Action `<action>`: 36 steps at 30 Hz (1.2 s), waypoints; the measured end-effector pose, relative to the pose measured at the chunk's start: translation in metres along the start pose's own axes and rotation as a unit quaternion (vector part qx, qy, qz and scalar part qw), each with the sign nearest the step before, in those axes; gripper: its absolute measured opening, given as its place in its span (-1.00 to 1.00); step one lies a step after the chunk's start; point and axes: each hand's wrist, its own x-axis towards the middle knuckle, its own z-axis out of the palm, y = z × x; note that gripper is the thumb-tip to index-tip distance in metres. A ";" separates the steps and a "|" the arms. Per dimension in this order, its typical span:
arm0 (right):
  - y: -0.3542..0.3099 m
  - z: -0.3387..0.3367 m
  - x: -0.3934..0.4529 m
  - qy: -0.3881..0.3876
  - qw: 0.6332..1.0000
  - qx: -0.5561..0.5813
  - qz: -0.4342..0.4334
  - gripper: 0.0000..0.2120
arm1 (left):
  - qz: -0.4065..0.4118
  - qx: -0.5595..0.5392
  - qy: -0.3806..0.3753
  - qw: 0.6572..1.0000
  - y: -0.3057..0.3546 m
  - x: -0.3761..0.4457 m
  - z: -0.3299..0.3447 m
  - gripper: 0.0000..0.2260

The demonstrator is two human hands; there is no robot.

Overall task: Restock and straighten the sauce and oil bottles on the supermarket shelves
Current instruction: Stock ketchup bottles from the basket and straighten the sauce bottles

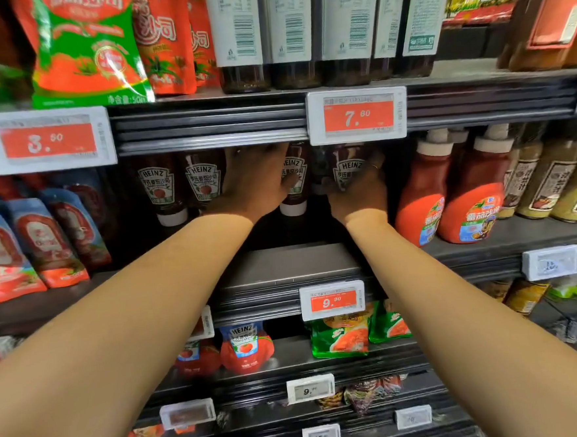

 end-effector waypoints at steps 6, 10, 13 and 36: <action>0.003 0.007 0.013 -0.014 1.000 0.007 -0.023 0.03 | -0.013 -0.002 0.002 1.000 0.002 0.004 0.008 -0.47; 0.007 0.014 0.013 -0.012 0.999 0.012 -0.031 -0.04 | -0.015 -0.010 0.025 1.000 0.001 0.005 0.012 -0.50; 0.015 0.015 0.011 -0.022 0.999 0.010 -0.028 -0.04 | -0.016 -0.013 0.043 0.999 -0.002 0.005 0.014 -0.50; 0.011 0.025 0.012 -0.137 0.986 -0.094 -0.024 0.01 | -0.474 -0.300 0.061 0.826 -0.078 -0.077 0.013 0.09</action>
